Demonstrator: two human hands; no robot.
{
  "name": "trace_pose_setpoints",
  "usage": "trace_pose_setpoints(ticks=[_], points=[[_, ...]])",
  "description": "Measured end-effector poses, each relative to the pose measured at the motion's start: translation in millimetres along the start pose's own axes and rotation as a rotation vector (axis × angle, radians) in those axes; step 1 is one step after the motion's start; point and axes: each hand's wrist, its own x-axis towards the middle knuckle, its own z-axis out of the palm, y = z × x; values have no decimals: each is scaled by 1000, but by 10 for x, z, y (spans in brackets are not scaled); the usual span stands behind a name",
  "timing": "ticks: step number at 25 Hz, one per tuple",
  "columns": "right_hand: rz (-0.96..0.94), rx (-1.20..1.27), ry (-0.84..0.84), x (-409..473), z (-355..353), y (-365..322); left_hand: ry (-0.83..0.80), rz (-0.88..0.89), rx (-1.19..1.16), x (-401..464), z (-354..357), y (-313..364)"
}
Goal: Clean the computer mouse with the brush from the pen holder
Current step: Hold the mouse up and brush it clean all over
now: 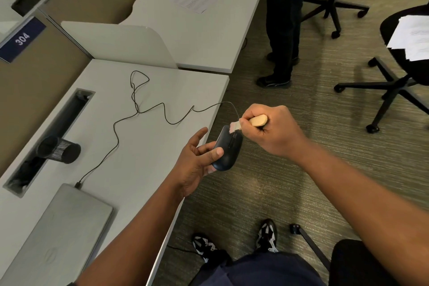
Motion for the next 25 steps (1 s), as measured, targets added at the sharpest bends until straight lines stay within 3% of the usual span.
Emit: trace_pose_setpoints(ticks=[6, 11, 16, 20, 22, 25], points=[[68, -59, -11, -41, -45, 64, 15, -8, -49, -7, -6, -12], [65, -79, -134, -105, -35, 36, 91, -13, -190, 30, 0, 12], [41, -11, -238, -195, 33, -131, 200, 20, -254, 82, 31, 50], [52, 179, -358, -228, 144, -253, 232, 21, -286, 87, -2, 81], [99, 291, -336, -177, 165, -273, 233, 14, -303, 87, -44, 99], [238, 425, -156, -27, 213, -243, 228, 6, -323, 93, -159, 127]])
